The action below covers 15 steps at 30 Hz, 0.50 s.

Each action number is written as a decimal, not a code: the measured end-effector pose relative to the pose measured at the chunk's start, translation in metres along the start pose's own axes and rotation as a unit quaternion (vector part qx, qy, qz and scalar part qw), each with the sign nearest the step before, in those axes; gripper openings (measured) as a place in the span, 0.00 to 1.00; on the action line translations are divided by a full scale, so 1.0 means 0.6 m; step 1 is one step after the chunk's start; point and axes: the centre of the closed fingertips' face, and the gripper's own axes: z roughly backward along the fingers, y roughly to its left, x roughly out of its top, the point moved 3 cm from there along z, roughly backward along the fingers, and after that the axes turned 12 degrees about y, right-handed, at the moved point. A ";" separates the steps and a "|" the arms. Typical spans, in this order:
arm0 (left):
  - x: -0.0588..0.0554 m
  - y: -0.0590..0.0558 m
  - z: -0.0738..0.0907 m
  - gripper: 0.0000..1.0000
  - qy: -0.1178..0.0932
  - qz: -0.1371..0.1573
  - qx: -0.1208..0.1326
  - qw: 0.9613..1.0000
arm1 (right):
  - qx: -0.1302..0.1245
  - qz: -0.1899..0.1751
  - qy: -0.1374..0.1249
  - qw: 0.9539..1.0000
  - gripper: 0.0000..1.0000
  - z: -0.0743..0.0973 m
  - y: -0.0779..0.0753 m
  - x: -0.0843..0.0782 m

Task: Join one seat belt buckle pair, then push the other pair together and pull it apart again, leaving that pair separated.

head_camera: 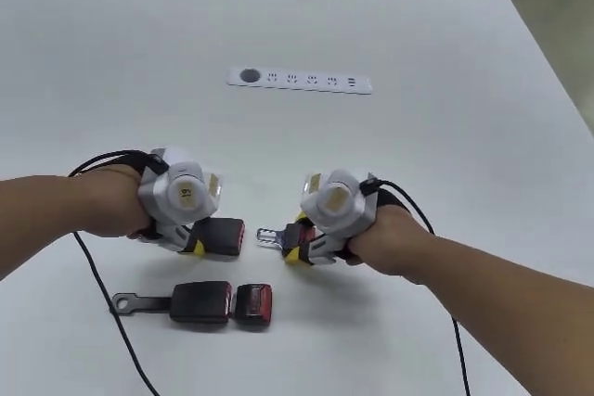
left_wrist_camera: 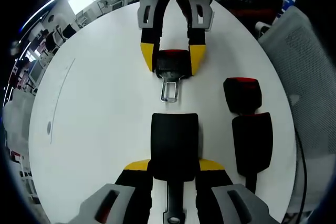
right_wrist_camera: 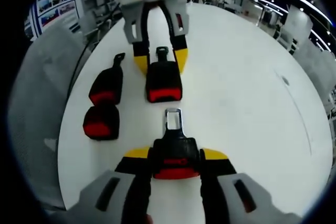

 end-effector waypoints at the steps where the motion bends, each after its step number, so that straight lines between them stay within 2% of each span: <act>1: 0.000 0.000 0.000 0.32 0.000 0.001 0.000 1.000 | 0.001 0.004 0.000 1.000 0.36 -0.002 0.001 0.004; 10: -0.001 0.000 0.000 0.32 0.001 0.004 0.003 1.000 | -0.004 0.011 -0.004 1.000 0.36 -0.011 0.012 0.029; 15: -0.001 -0.001 0.001 0.32 0.000 0.013 0.005 1.000 | -0.013 0.027 0.003 1.000 0.36 -0.014 0.017 0.039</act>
